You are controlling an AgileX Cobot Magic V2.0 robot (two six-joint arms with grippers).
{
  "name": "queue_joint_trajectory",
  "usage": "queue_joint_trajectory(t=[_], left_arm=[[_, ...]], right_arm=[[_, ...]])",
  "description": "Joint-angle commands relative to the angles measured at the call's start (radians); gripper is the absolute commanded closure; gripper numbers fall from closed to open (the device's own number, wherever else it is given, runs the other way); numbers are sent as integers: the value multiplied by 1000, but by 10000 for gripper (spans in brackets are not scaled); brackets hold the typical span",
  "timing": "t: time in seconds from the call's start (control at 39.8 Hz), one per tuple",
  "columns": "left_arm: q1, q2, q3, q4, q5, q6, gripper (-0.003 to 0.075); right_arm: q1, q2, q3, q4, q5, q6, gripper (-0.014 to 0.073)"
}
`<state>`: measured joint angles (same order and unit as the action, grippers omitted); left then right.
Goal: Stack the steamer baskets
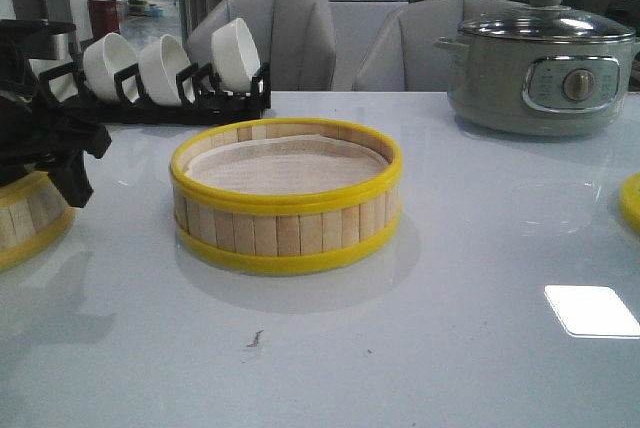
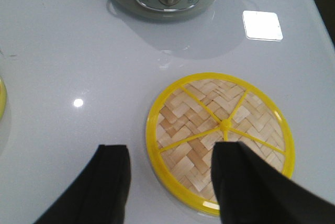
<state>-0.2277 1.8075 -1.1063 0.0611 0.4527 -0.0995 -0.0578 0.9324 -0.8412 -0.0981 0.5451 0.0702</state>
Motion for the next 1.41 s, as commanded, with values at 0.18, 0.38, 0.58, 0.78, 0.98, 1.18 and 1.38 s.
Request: queue_joint_trajectory(t=[0.18, 0.38, 0.58, 0.78, 0.98, 1.18, 1.38], left_arm=[[-11, -57, -106, -7, 21, -5, 632], [-79, -78, -310, -9, 120, -5, 632], [-225, -76, -522, -13, 150, -5, 632], [-387, -67, -595, -17, 194, -5, 632], [-498, -29, -602, -17, 192, -5, 632], [-552, 55, -602, -20, 172, -5, 632], [-559, 122, -603, -79, 148, 5, 632]], right_arm=[[-1, -8, -38, -10, -95, 0, 134], [-1, -8, -38, -10, -95, 0, 134], [-1, -8, -38, -9, -96, 0, 134], [-1, -8, -38, -9, -94, 0, 134], [-1, -8, -38, -8, -91, 0, 134], [-1, -8, -38, -9, -83, 0, 134], [-1, -8, -38, -9, -83, 0, 134]])
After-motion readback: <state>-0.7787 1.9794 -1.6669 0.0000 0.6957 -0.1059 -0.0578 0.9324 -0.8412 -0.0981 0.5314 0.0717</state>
